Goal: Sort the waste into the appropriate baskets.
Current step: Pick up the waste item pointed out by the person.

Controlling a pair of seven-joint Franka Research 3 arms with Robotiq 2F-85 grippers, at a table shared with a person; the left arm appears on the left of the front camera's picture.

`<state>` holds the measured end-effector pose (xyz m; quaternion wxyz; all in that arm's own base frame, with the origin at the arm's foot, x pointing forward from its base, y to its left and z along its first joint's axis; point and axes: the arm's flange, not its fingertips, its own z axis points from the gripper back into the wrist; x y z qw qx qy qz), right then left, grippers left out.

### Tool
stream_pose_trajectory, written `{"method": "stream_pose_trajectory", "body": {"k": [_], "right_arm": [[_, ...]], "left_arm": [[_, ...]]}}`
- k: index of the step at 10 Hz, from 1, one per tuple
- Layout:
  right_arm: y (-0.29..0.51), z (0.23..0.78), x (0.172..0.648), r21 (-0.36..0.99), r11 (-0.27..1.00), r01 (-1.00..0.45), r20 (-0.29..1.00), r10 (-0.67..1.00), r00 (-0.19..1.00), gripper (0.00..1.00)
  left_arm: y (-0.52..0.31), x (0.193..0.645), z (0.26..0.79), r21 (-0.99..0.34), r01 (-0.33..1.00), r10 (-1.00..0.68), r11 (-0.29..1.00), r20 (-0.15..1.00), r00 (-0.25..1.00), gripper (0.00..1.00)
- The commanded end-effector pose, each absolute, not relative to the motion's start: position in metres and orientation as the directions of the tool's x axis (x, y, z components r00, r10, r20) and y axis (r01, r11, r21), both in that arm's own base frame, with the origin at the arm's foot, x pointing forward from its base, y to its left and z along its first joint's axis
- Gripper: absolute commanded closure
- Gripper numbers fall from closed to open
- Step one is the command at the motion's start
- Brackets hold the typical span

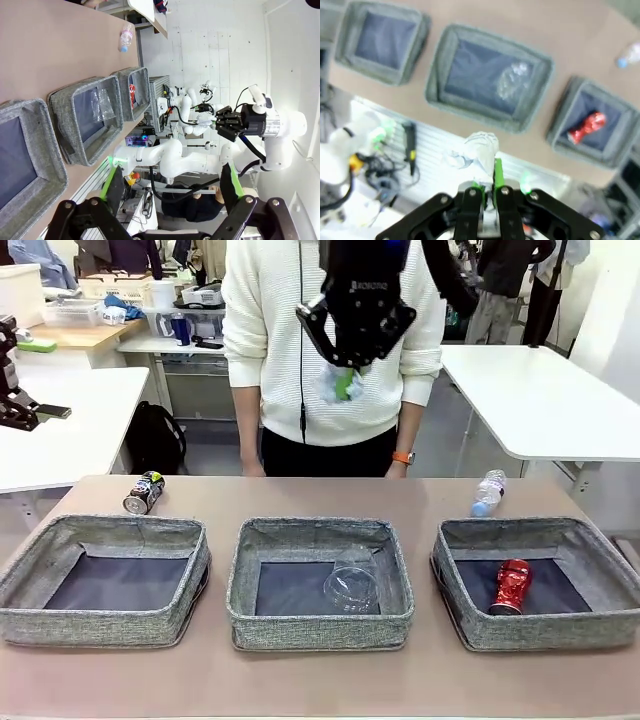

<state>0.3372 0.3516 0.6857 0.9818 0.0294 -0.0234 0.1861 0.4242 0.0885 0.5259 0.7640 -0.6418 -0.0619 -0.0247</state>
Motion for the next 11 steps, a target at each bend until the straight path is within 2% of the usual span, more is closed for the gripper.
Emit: {"method": "stream_pose_trajectory", "body": {"k": [1,3,4,7,9,11], "right_arm": [[0.366,0.717,0.328,0.000,0.957,-0.291,-0.165,0.287,0.944,0.93],[0.368,0.729,0.326,-0.004,0.974,-0.229,-0.128,0.226,0.966,0.93],[0.368,0.735,0.324,0.036,0.979,-0.203,-0.103,0.206,0.973,0.93],[0.378,0.747,0.308,0.140,0.985,-0.104,-0.134,0.123,0.983,0.93],[0.379,0.756,0.299,0.217,0.971,-0.102,-0.103,0.126,0.987,0.93],[0.378,0.755,0.306,0.170,0.977,-0.130,-0.127,0.153,0.980,0.93]], "left_arm": [[0.089,0.422,0.527,-0.976,0.131,0.031,0.175,0.139,0.990,0.00],[0.089,0.422,0.527,-0.976,0.131,0.031,0.175,0.139,0.990,0.00],[0.089,0.422,0.527,-0.976,0.131,0.031,0.175,0.139,0.990,0.00],[0.089,0.422,0.527,-0.976,0.131,0.031,0.175,0.139,0.990,0.00],[0.089,0.422,0.527,-0.976,0.131,0.031,0.175,0.139,0.990,0.00],[0.089,0.422,0.527,-0.976,0.131,0.031,0.175,0.139,0.990,0.00]]}}
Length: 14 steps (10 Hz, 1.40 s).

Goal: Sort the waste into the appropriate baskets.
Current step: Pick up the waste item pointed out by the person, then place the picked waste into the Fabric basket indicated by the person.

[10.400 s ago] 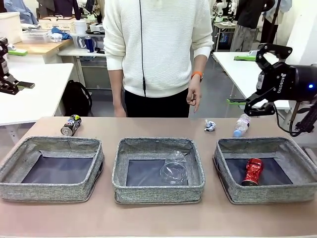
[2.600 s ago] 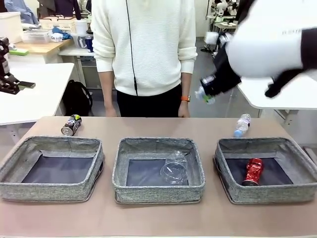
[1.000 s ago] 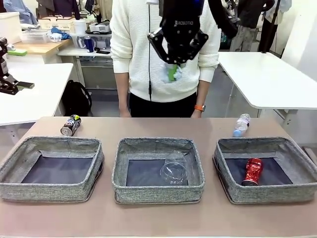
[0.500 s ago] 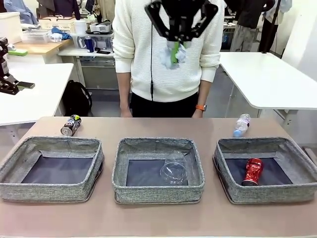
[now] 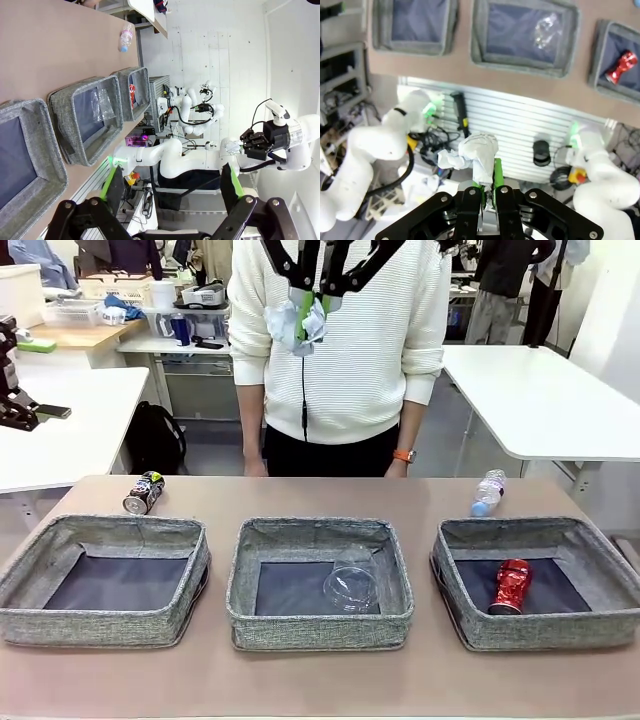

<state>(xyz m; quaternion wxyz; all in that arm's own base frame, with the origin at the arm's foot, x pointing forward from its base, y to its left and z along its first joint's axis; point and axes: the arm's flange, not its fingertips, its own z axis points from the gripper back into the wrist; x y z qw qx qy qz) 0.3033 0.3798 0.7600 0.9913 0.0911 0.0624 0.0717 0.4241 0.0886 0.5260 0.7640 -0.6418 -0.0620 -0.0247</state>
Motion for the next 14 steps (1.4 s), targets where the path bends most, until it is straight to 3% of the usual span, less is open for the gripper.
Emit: {"method": "stream_pose_trajectory", "body": {"k": [1,14], "right_arm": [[0.3775,0.7550,0.3063,0.170,0.977,-0.130,-0.127,0.153,0.980,0.93],[0.3775,0.7550,0.3063,0.170,0.977,-0.130,-0.127,0.153,0.980,0.93]], "left_arm": [[0.0893,0.4218,0.5270,-0.976,0.131,0.031,0.175,0.139,0.990,0.00],[0.0893,0.4218,0.5270,-0.976,0.131,0.031,0.175,0.139,0.990,0.00]]}}
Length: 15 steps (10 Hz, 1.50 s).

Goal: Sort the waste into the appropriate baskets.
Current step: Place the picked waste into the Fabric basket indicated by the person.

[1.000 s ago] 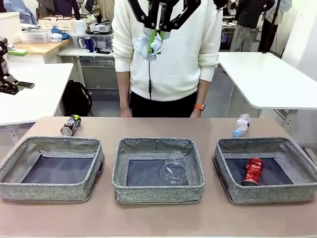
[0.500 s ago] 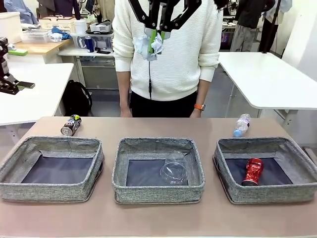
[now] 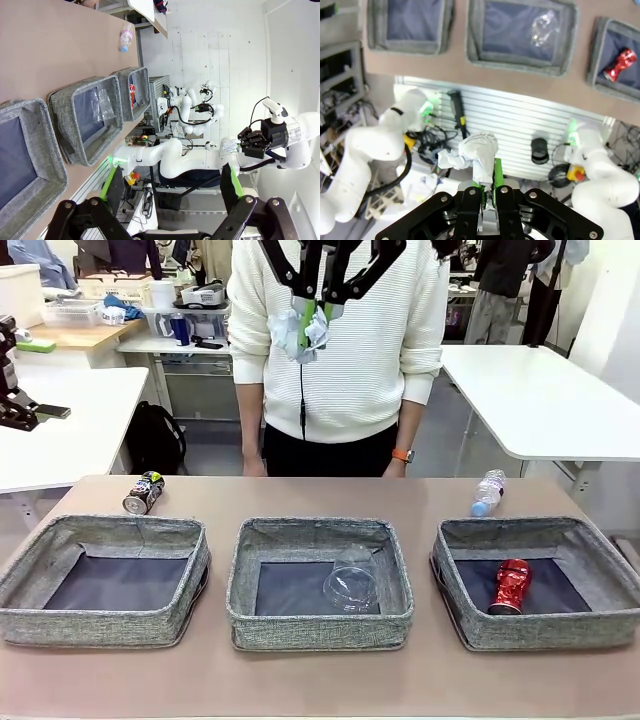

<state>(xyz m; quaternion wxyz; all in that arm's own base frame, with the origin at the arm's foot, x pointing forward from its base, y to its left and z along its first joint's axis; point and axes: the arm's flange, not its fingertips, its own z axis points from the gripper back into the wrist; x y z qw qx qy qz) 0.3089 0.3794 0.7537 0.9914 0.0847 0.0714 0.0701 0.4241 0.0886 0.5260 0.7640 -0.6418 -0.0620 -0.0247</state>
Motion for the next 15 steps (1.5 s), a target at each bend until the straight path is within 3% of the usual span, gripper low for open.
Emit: {"method": "stream_pose_trajectory", "body": {"k": [1,15], "right_arm": [[0.3775,0.7550,0.3063,0.170,0.977,-0.130,-0.127,0.153,0.980,0.93],[0.3775,0.7550,0.3063,0.170,0.977,-0.130,-0.127,0.153,0.980,0.93]], "left_arm": [[0.0893,0.4218,0.5270,-0.976,0.131,0.031,0.175,0.139,0.990,0.00],[0.0893,0.4218,0.5270,-0.976,0.131,0.031,0.175,0.139,0.990,0.00]]}}
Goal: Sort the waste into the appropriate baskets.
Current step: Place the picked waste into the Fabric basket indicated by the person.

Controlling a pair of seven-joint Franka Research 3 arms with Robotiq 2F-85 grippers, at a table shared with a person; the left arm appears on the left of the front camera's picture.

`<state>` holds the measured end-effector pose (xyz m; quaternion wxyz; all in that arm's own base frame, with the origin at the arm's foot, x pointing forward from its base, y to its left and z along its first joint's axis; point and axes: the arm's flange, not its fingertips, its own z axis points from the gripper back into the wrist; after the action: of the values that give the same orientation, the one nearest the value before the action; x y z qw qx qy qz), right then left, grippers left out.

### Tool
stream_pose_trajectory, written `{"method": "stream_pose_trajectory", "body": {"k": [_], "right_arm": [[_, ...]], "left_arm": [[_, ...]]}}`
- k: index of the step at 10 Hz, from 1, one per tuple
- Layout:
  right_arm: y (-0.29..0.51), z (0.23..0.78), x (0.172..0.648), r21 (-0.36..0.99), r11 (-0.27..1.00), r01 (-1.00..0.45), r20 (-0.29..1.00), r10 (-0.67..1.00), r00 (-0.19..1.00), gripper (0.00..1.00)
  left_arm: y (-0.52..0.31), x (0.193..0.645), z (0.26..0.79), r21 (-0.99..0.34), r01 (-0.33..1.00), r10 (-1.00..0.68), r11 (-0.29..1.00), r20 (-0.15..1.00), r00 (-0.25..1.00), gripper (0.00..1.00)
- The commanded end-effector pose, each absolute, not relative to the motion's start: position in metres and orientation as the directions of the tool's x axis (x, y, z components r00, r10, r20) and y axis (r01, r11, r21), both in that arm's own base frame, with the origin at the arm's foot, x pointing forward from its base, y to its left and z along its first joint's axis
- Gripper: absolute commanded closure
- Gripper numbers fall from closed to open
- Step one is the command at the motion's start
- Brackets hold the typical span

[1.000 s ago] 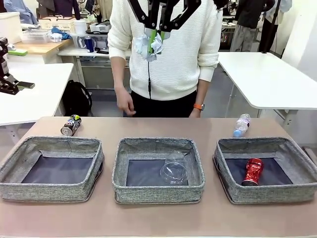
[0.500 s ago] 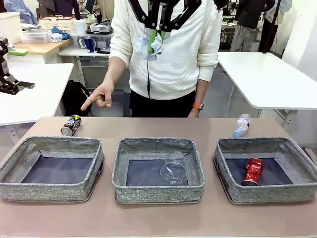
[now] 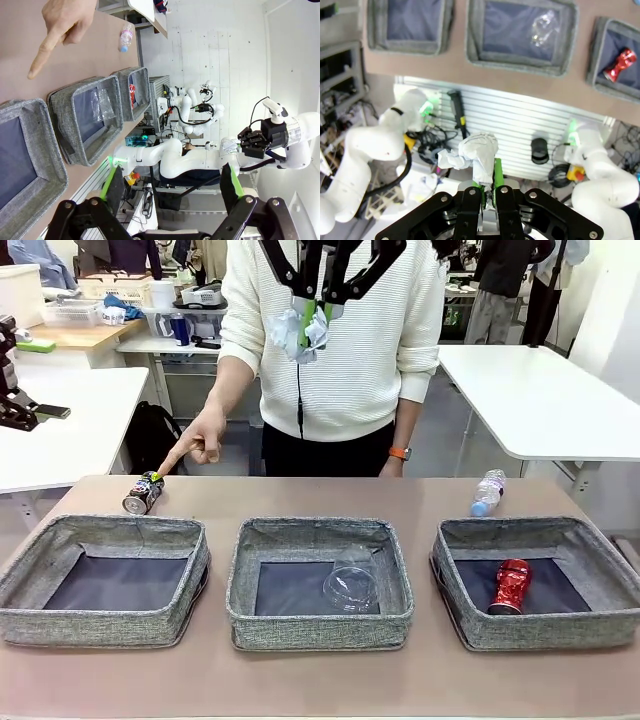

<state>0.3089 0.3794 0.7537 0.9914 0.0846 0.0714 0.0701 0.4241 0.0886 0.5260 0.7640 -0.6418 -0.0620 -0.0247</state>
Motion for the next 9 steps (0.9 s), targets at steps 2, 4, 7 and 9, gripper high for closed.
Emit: {"method": "stream_pose_trajectory", "body": {"k": [2,4,7,9], "right_arm": [[0.378,0.755,0.306,0.170,0.977,-0.130,-0.127,0.153,0.980,0.93],[0.389,0.734,0.303,0.200,0.963,-0.182,-0.087,0.203,0.975,0.93],[0.462,0.646,0.294,0.259,0.900,-0.351,0.004,0.363,0.932,0.93],[0.545,0.570,0.301,0.263,0.849,-0.457,0.028,0.467,0.884,0.93]], "left_arm": [[0.089,0.422,0.527,-0.976,0.131,0.031,0.175,0.139,0.990,0.00],[0.099,0.419,0.512,-0.972,0.097,0.042,0.215,0.109,0.993,0.00],[0.162,0.397,0.452,-0.966,-0.065,0.197,0.249,-0.015,0.980,0.00],[0.204,0.382,0.430,-0.981,-0.099,0.310,0.168,-0.043,0.950,0.00]]}}
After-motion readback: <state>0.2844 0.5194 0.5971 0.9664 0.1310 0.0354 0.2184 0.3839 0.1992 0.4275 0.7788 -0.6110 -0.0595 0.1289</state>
